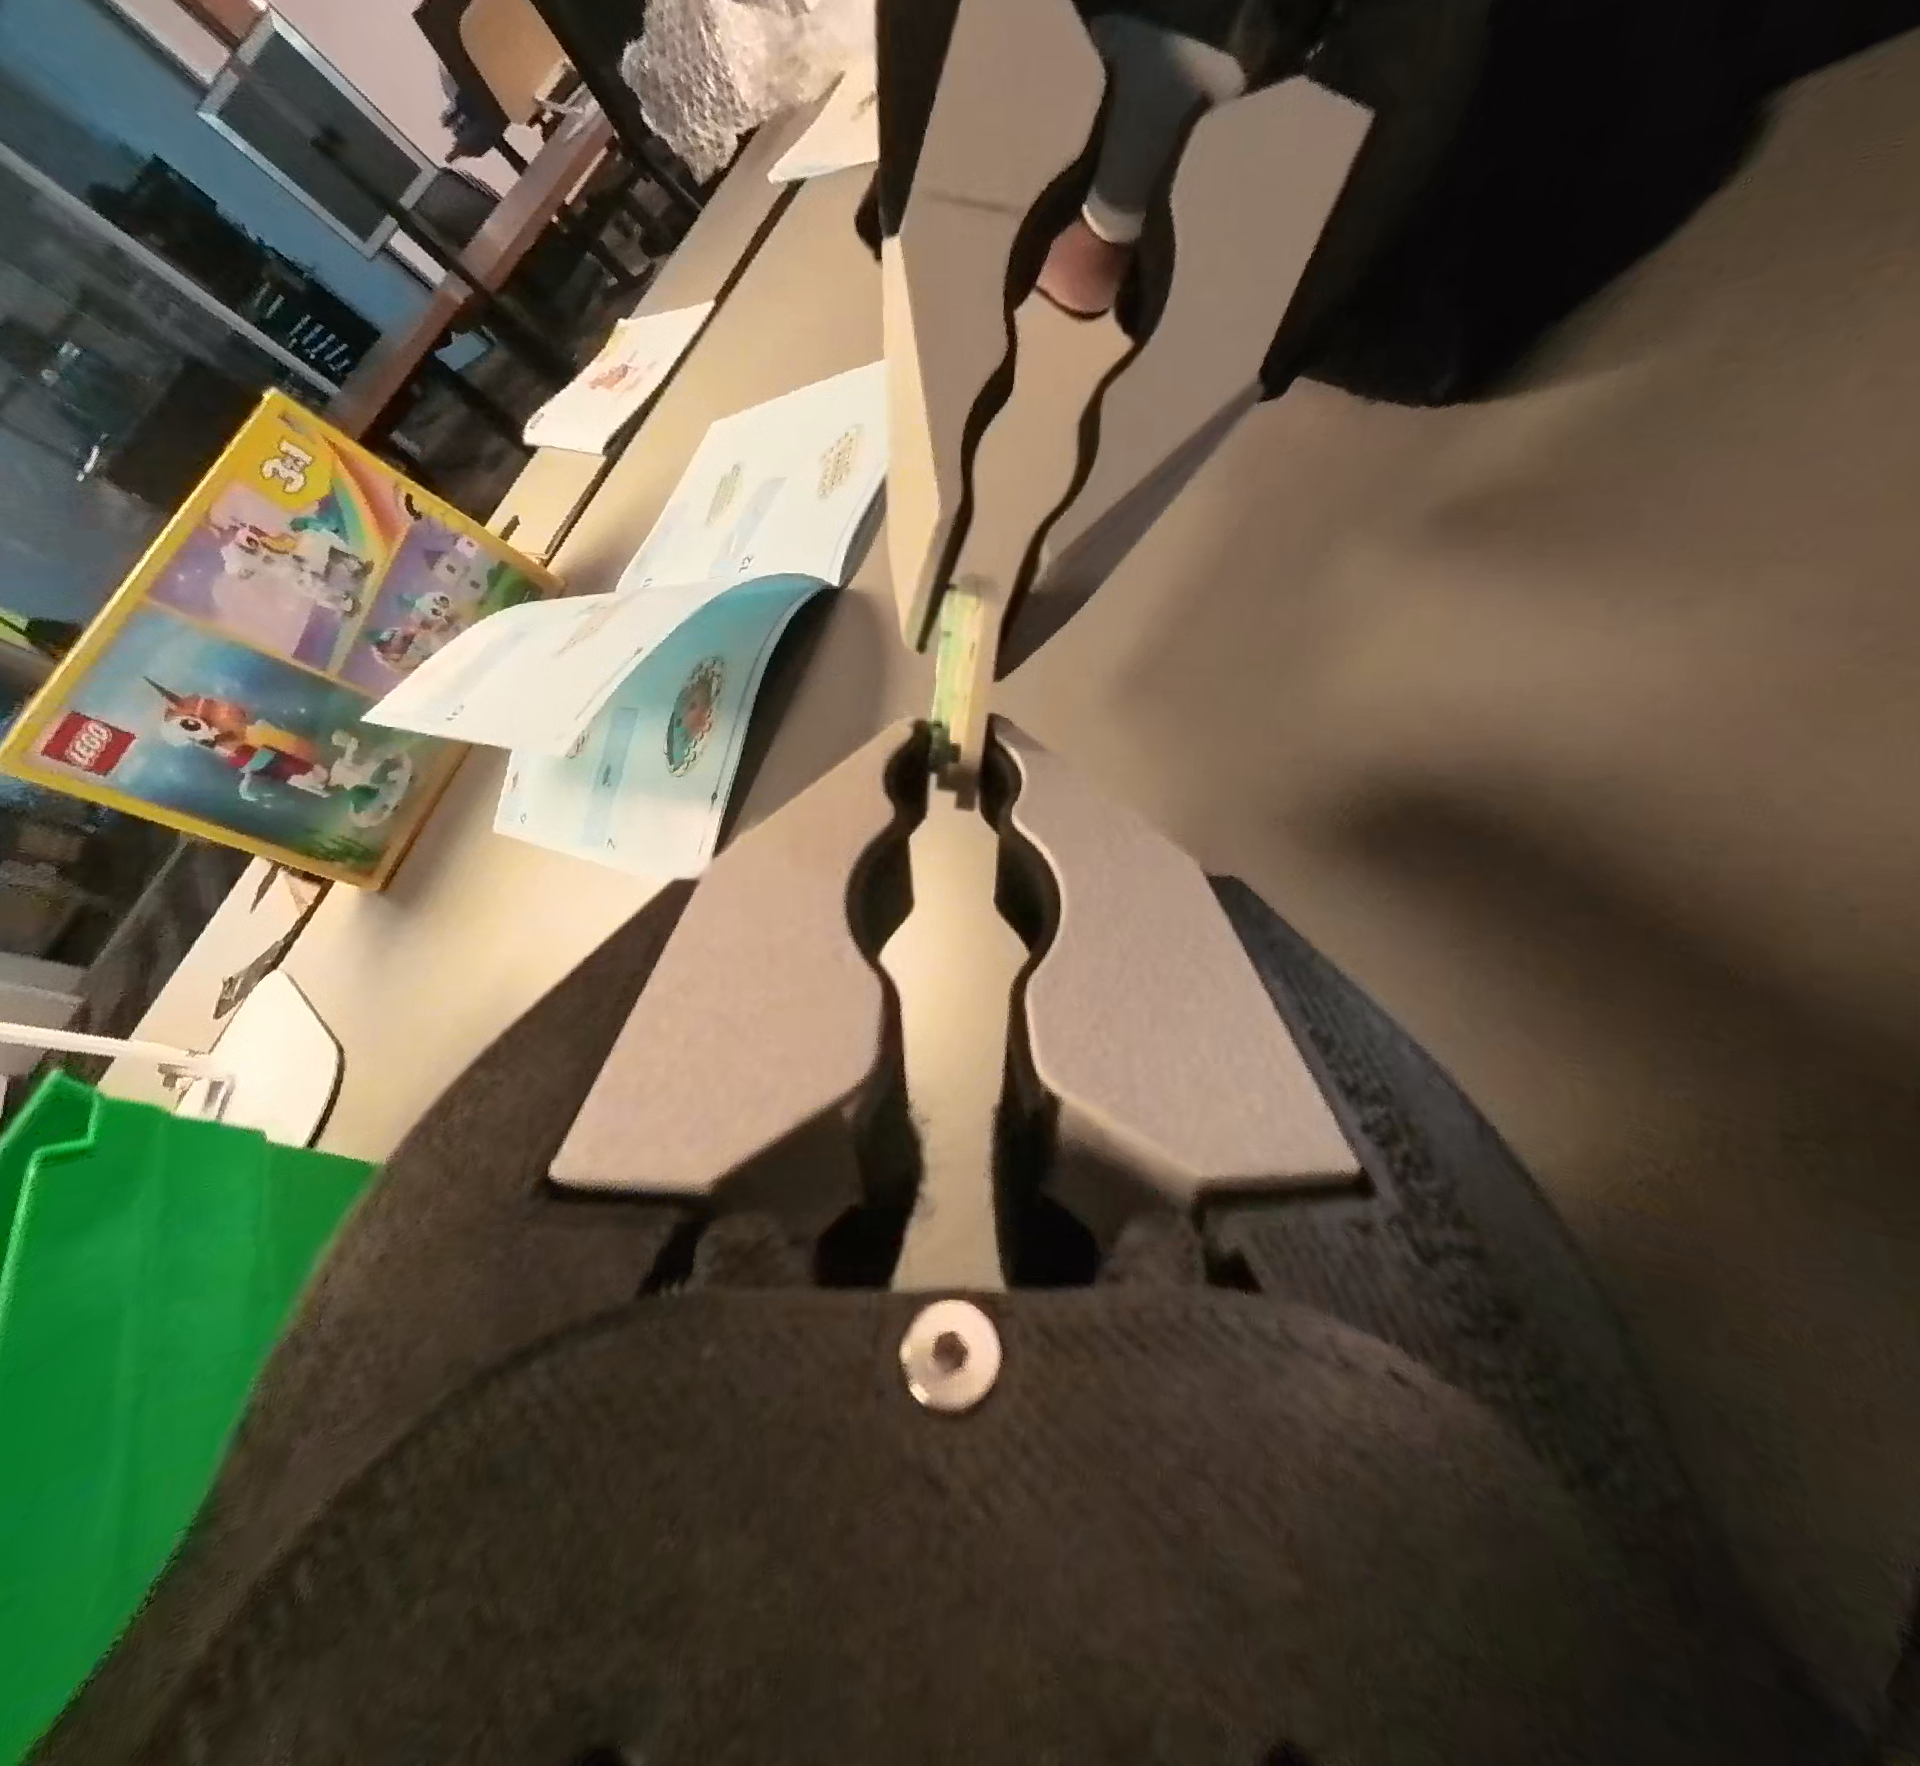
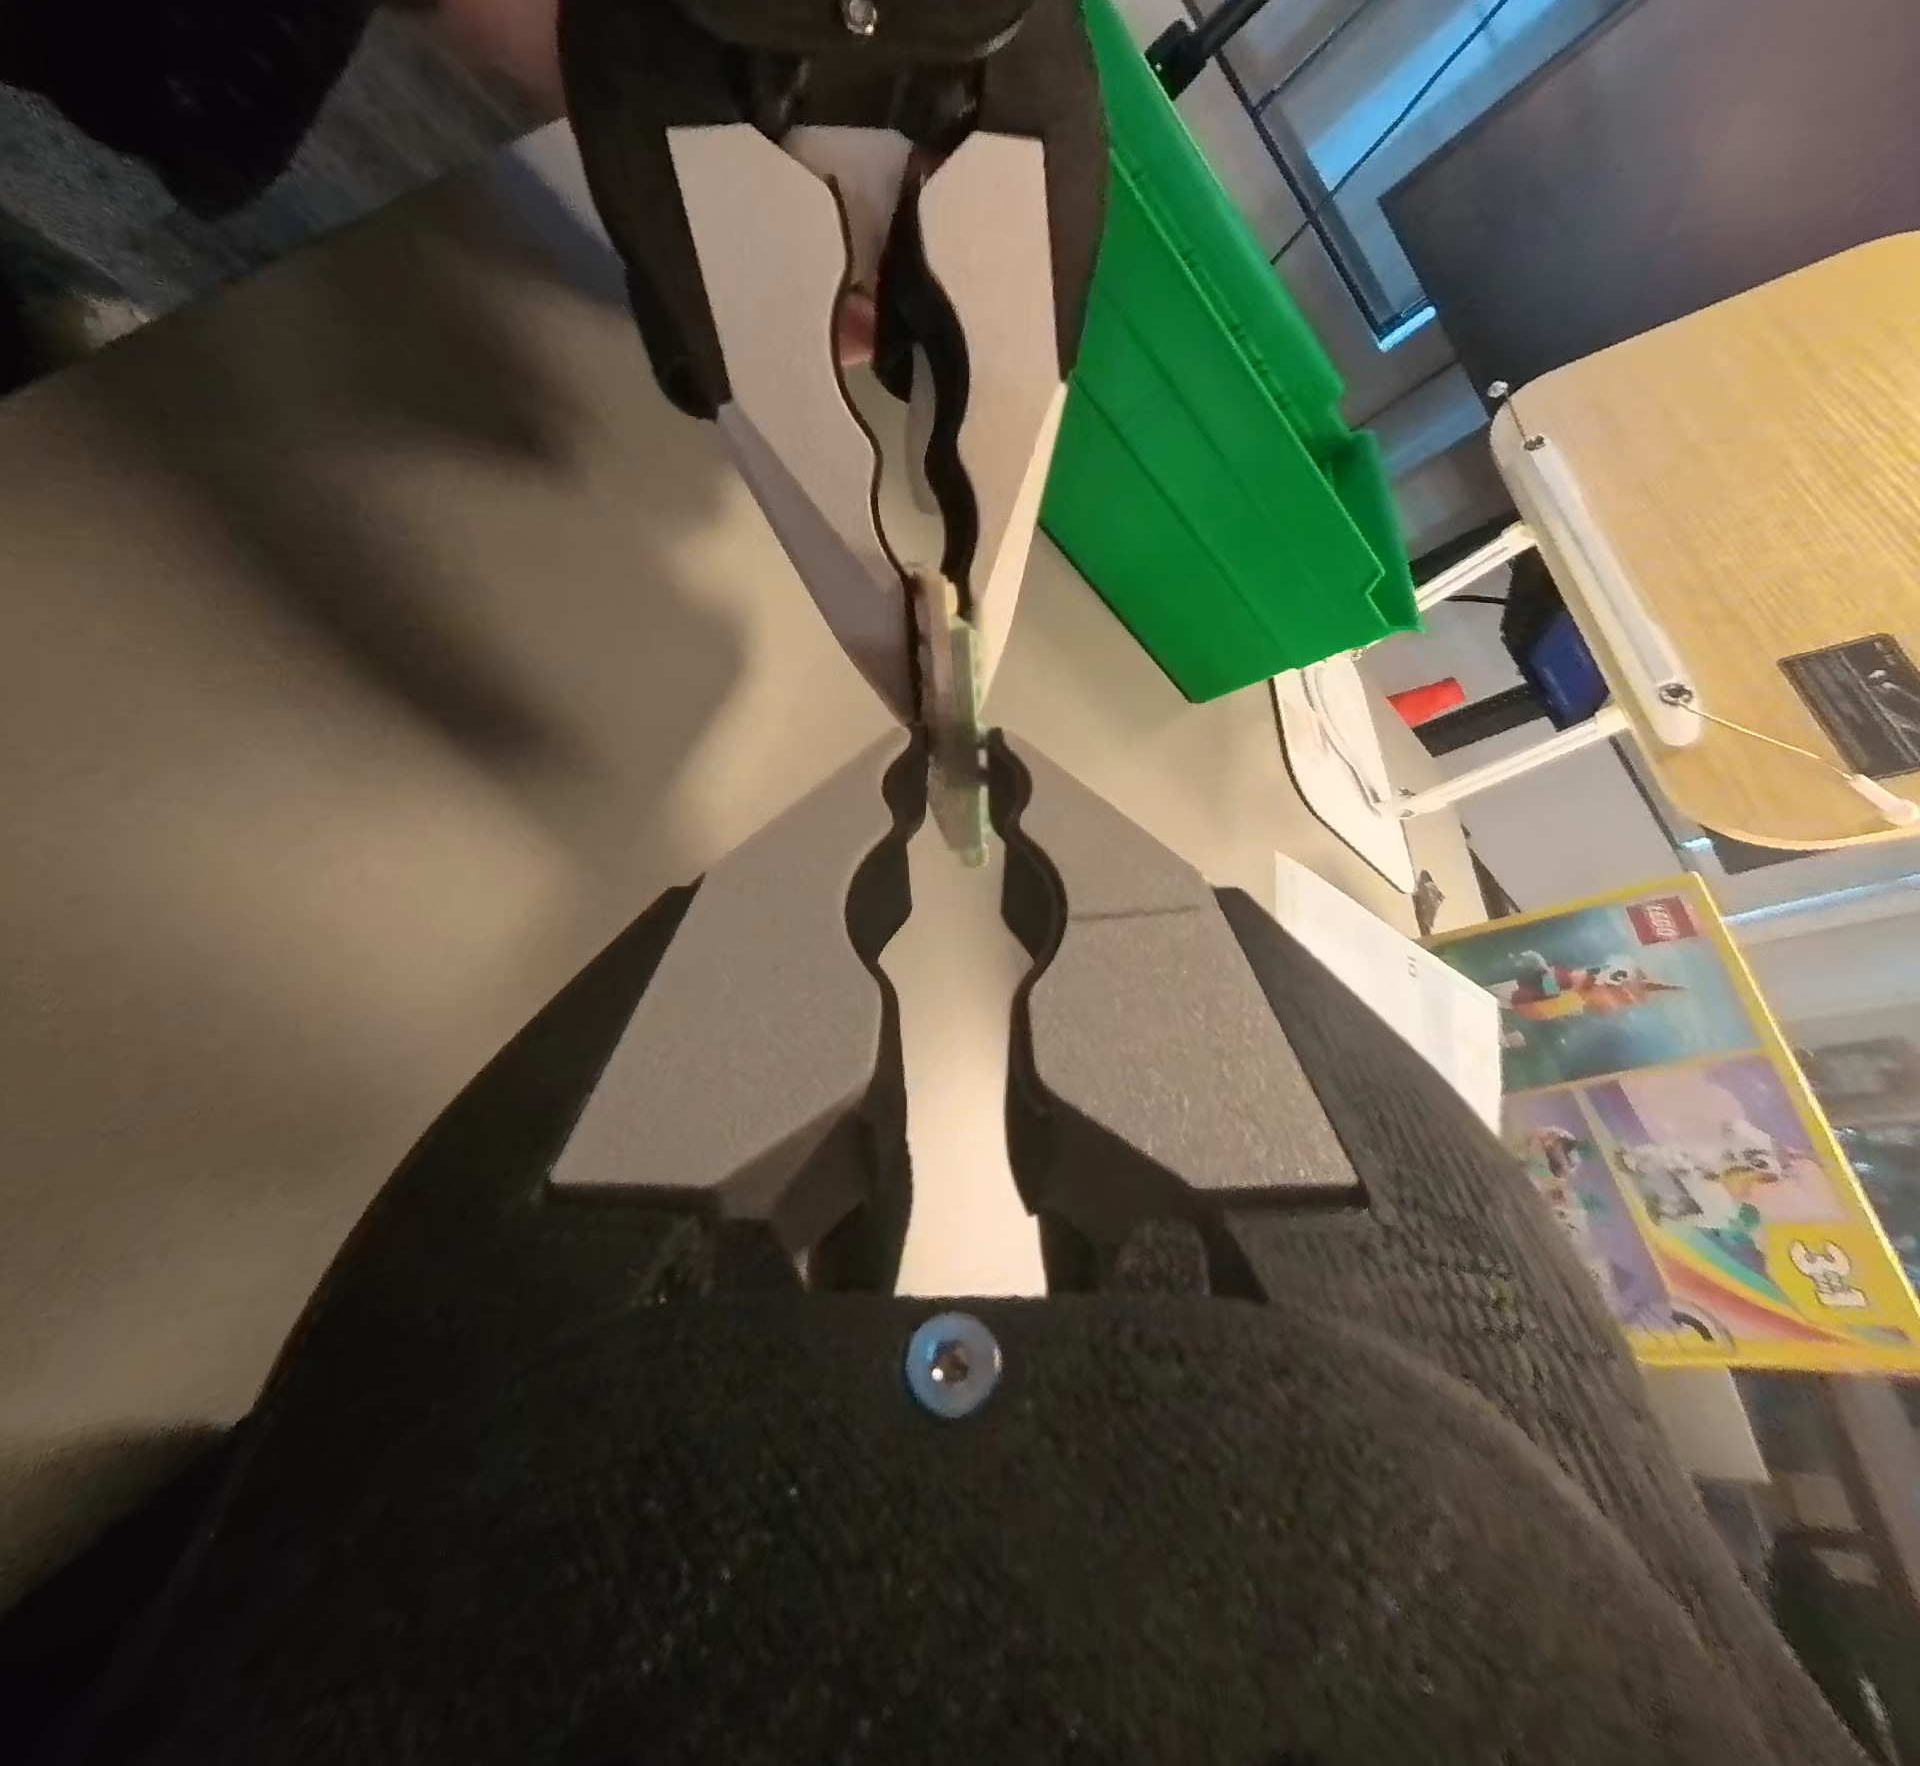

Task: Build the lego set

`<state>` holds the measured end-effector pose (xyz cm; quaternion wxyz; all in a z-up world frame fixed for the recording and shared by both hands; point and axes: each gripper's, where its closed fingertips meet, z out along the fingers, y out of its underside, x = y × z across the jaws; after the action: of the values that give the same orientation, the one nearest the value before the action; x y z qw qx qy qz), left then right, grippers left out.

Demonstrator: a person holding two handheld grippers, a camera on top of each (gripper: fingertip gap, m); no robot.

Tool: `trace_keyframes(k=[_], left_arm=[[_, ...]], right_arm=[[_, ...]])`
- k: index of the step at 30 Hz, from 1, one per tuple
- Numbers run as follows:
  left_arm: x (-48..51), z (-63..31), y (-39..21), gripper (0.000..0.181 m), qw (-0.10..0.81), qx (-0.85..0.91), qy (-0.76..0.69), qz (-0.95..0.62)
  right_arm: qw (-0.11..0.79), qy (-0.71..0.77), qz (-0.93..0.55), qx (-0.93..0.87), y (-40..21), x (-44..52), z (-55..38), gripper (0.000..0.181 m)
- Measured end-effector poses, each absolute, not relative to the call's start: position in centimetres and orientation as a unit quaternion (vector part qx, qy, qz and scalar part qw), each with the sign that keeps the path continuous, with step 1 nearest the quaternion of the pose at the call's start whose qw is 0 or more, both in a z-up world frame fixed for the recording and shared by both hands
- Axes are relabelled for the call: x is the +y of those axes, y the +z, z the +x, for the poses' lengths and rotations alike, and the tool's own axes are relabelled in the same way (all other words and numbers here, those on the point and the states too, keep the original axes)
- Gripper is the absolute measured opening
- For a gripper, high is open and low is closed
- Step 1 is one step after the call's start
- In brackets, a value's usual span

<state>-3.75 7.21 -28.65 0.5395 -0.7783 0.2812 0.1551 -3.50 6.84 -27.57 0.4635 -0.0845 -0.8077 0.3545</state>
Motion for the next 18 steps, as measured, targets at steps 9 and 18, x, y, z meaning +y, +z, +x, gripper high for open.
trace_keyframes(k=[9,18], left_arm=[[7.2,-3.8,-30.0,0.007,0.494,0.308,0.165,-0.796],[7.1,-3.7,-31.2,0.007,0.475,0.318,0.169,-0.803]], right_arm=[[0.465,0.353,-0.05,-0.81,-27.5,5.8,-2.9,0.008],[0.412,0.342,-0.081,-0.84,-28.8,5.8,-2.8,0.012]])
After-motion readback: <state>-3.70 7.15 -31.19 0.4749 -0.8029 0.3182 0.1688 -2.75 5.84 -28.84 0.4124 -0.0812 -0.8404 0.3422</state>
